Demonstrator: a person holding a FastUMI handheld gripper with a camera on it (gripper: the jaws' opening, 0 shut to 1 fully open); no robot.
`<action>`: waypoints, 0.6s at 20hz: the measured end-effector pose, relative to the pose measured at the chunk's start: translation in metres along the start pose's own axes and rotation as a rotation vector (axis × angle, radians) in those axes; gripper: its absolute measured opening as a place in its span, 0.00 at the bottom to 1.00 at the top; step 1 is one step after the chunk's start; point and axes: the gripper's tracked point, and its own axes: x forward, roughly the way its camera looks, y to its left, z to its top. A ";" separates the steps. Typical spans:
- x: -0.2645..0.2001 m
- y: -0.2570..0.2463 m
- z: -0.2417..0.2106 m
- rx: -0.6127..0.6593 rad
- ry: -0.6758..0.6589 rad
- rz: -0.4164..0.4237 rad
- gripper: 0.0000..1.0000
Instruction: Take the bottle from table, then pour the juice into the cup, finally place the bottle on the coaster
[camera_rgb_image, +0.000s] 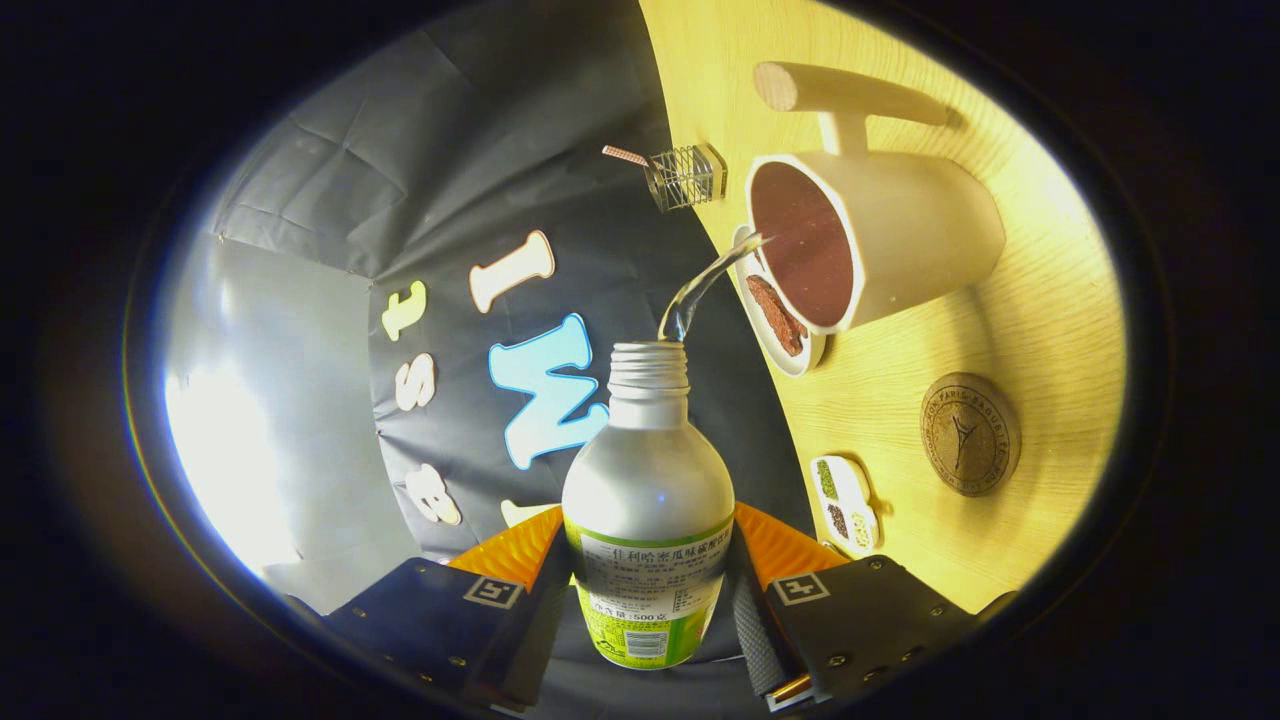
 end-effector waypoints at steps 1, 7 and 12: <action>-0.001 0.002 0.002 0.009 -0.002 0.004 0.75; 0.000 0.000 0.004 0.053 -0.022 -0.010 0.75; 0.002 -0.001 0.003 0.081 -0.029 -0.014 0.75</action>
